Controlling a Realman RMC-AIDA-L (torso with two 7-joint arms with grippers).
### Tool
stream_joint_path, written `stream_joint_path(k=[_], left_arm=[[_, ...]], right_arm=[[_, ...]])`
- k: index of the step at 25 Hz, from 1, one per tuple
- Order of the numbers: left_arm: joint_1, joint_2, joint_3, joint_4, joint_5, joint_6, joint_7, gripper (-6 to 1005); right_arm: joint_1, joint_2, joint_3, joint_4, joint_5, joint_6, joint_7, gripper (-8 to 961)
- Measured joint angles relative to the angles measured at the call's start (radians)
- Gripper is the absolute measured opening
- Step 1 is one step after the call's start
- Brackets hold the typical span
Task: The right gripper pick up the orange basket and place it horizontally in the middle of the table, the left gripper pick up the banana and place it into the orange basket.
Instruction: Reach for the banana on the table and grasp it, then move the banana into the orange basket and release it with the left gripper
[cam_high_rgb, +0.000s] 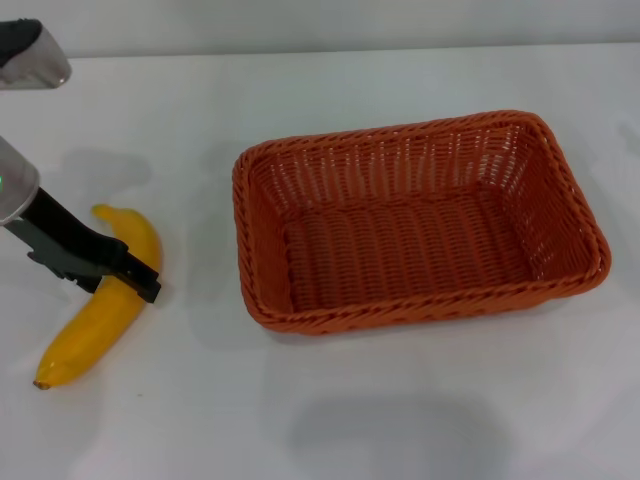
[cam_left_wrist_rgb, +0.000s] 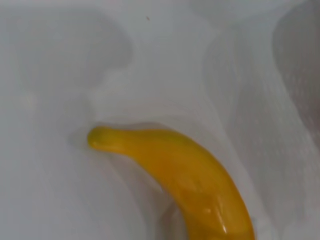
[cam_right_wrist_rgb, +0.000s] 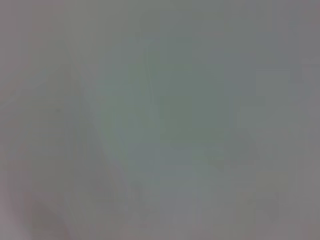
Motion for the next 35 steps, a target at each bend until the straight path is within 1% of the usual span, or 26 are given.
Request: stream_joint_path(k=[6, 11, 16, 20, 21, 22, 23, 26, 28, 30, 32, 35], left_arm=[[-0.005, -0.029, 0.003, 0.024, 0.048, 0.049, -0.005, 875], [-0.008, -0.035, 0.011, 0.019, 0.054, 0.050, -0.008, 855], [-0.004, -0.033, 0.015, 0.019, 0.056, 0.047, -0.012, 658], [0.008, -0.033, 0.032, 0.000, 0.056, 0.042, -0.011, 532], [0.025, -0.028, 0.029, -0.058, 0.055, 0.014, -0.014, 500], [0.025, -0.028, 0.029, -0.058, 0.055, 0.014, -0.014, 500], [0.036, -0.024, 0.027, -0.097, 0.055, -0.005, -0.016, 500], [0.067, -0.017, 0.005, -0.264, 0.047, -0.087, -0.015, 500], [0.066, -0.011, -0.020, -0.369, 0.019, -0.147, 0.004, 500], [0.048, -0.002, -0.022, -0.420, -0.030, -0.192, 0.021, 500], [0.017, 0.004, -0.015, -0.439, -0.066, -0.216, 0.036, 501], [-0.060, 0.002, -0.003, -0.442, -0.091, -0.225, 0.073, 501]], right_arm=[[0.008, 0.000, 0.000, 0.014, 0.000, 0.000, -0.001, 869], [0.012, 0.000, 0.000, 0.016, 0.000, -0.009, 0.002, 869], [0.013, 0.000, 0.000, 0.019, 0.003, -0.013, 0.006, 869], [0.013, 0.000, 0.000, 0.019, 0.011, -0.011, 0.009, 869], [0.012, 0.000, 0.000, 0.019, 0.015, -0.010, 0.009, 869], [0.012, -0.001, 0.000, 0.019, 0.020, -0.008, 0.009, 869], [0.011, -0.001, 0.000, 0.019, 0.024, -0.006, 0.009, 870], [0.012, -0.004, 0.000, 0.019, 0.030, -0.005, 0.009, 870], [0.017, -0.005, -0.001, 0.014, 0.030, -0.005, 0.009, 870], [0.023, -0.004, -0.003, 0.011, 0.031, -0.005, 0.007, 870], [0.031, -0.004, -0.005, 0.012, 0.031, -0.005, 0.003, 870], [0.042, -0.006, -0.008, 0.017, 0.031, -0.005, 0.002, 870]])
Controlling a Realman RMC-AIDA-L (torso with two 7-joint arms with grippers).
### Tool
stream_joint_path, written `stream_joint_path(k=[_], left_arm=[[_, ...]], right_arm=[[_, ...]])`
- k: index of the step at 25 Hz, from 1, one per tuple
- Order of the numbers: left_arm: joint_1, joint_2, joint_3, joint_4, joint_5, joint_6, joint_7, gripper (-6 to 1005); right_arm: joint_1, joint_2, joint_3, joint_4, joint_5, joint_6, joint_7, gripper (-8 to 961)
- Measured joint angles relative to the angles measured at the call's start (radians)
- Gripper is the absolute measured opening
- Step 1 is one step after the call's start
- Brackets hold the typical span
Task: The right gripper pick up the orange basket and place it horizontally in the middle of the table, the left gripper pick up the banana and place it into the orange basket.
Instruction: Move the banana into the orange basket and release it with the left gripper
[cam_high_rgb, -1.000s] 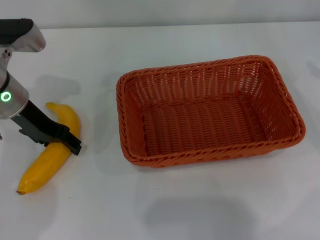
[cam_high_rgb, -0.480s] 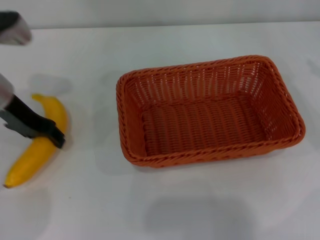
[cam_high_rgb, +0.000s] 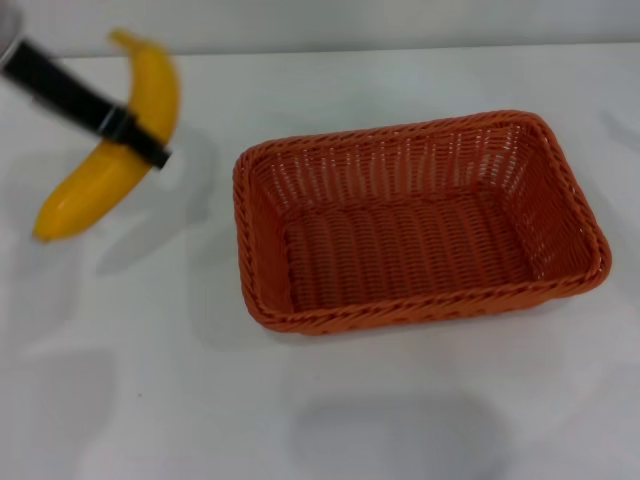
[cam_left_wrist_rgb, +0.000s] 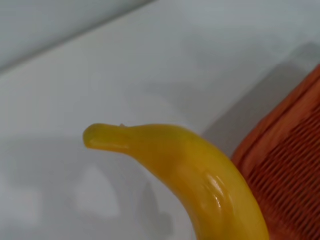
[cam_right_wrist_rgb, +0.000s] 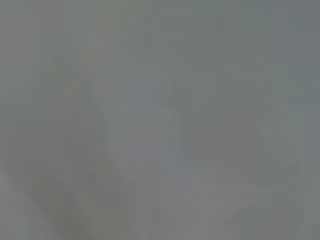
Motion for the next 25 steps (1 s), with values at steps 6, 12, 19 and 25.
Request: stream_joint_path(k=[6, 12, 19, 25], left_arm=[[-0.175, -0.029, 0.066, 0.013, -0.035, 0.015, 0.053, 501], [-0.309, -0.091, 0.171, 0.104, -0.091, 0.056, 0.120, 506], [-0.322, -0.107, 0.352, 0.254, -0.169, 0.191, 0.138, 549], [-0.304, -0.112, 0.415, 0.321, -0.221, 0.268, 0.172, 586]], right_arm=[[0.009, 0.006, -0.001, 0.000, 0.011, 0.006, -0.017, 870], [0.010, 0.006, -0.002, 0.003, 0.046, 0.015, -0.042, 870], [0.012, 0.009, -0.003, 0.004, 0.055, 0.026, -0.062, 869], [0.006, 0.014, -0.002, 0.007, 0.060, 0.028, -0.064, 869]])
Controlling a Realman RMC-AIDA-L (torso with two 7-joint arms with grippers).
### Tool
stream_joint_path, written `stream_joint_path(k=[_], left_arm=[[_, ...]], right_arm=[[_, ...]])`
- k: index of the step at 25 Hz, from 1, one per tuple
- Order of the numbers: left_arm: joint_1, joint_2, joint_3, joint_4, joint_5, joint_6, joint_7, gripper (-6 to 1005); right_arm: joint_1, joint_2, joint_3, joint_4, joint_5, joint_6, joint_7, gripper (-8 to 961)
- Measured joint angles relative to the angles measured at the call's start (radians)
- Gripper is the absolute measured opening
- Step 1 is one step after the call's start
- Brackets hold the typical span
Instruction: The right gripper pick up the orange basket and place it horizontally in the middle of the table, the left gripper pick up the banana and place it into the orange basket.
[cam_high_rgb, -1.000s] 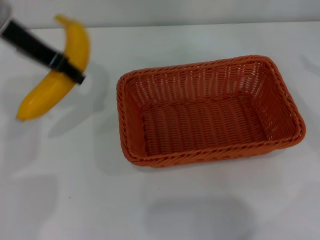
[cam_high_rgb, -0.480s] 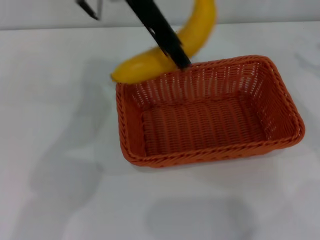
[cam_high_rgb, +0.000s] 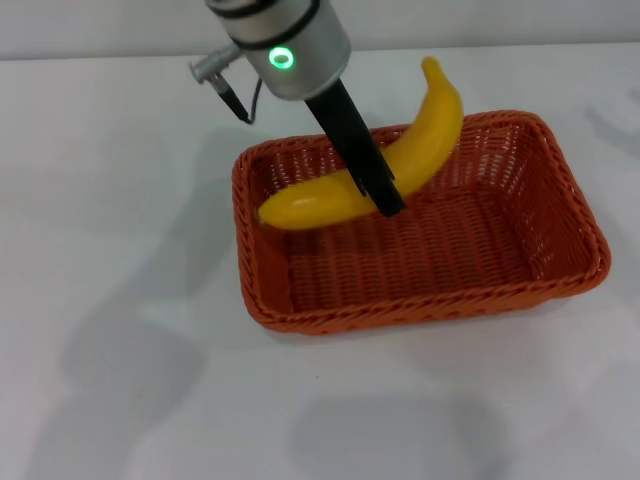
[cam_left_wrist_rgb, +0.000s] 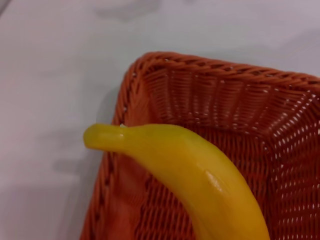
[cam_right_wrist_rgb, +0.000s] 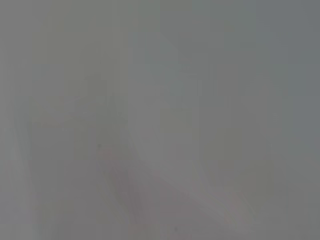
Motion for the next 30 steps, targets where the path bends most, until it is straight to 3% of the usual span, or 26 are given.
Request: stream_joint_path(k=[9, 13, 16, 23, 30], left_arm=[[0.030, 0.000, 0.027, -0.008, -0.044, 0.046, 0.009, 641], [0.083, 0.000, 0.022, -0.064, -0.048, 0.051, 0.018, 666], [0.196, 0.001, 0.018, -0.190, -0.055, 0.074, 0.022, 856], [0.557, 0.002, -0.030, -0.519, -0.177, 0.223, 0.115, 888], [0.881, 0.000, -0.151, -0.607, -0.541, 0.351, 0.385, 888]], right_arm=[[-0.002, 0.005, -0.002, 0.000, -0.006, 0.001, -0.002, 869], [-0.003, 0.005, -0.002, 0.000, -0.007, -0.003, -0.006, 870], [-0.003, 0.005, 0.000, 0.007, -0.006, -0.006, -0.026, 870], [-0.003, 0.004, 0.010, 0.057, 0.000, -0.019, -0.132, 869], [-0.005, 0.006, 0.016, 0.132, 0.016, -0.033, -0.262, 869]])
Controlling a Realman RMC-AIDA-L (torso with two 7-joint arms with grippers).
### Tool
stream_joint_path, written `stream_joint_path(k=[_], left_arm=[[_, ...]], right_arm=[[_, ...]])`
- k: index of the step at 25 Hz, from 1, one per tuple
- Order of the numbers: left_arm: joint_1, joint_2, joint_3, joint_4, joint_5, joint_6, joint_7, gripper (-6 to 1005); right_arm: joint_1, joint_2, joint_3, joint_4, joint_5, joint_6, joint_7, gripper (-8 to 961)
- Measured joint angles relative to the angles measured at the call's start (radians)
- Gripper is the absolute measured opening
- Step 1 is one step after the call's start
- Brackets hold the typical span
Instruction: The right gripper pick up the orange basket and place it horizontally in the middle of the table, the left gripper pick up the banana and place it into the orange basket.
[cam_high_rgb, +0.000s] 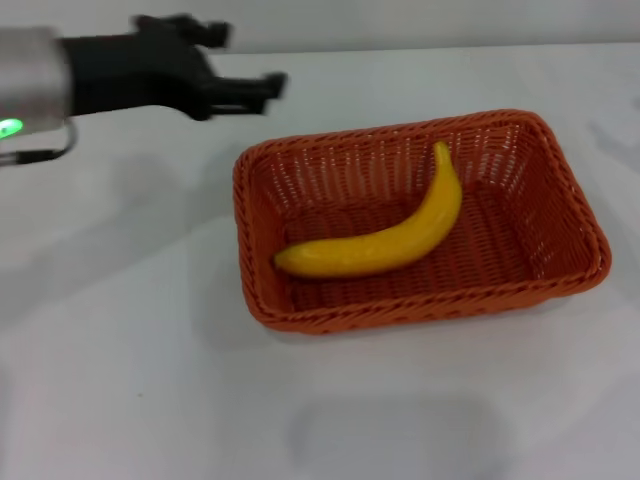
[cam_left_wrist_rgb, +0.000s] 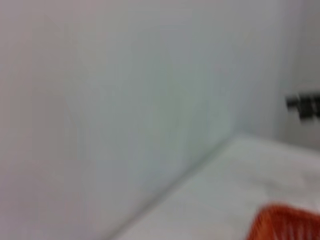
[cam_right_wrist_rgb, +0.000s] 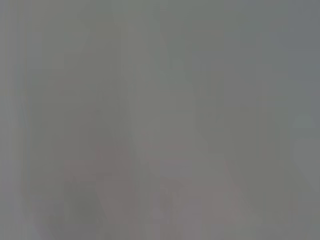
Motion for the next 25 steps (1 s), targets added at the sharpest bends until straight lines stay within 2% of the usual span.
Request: stream_joint_path(k=[3, 6, 9, 15, 17, 20, 25], left_arm=[[0.114, -0.001, -0.060, 0.023, -0.183, 0.011, 0.157, 888], [0.200, -0.003, -0.098, 0.081, -0.348, 0.009, 0.317, 888], [0.256, -0.004, -0.128, 0.178, -0.505, -0.008, 0.477, 888], [0.298, -0.004, -0.221, 0.436, -0.768, -0.144, 0.774, 888], [0.308, -0.004, -0.287, 0.562, -0.848, -0.221, 0.887, 888], [0.308, -0.004, -0.373, 0.711, -0.908, -0.303, 0.998, 888], [0.306, -0.003, -0.449, 0.896, -1.003, -0.351, 1.142, 888]], right_arm=[[-0.004, -0.001, 0.016, 0.076, 0.074, 0.012, -0.091, 869], [-0.019, -0.001, 0.023, 0.152, 0.162, 0.023, -0.172, 870], [-0.049, 0.000, 0.023, 0.200, 0.221, 0.027, -0.243, 870], [-0.112, 0.007, 0.026, 0.288, 0.338, 0.019, -0.366, 870], [-0.115, 0.007, 0.033, 0.311, 0.351, 0.002, -0.396, 870], [-0.116, 0.007, 0.042, 0.330, 0.362, -0.034, -0.435, 869], [-0.107, 0.009, 0.049, 0.366, 0.395, -0.116, -0.498, 869]])
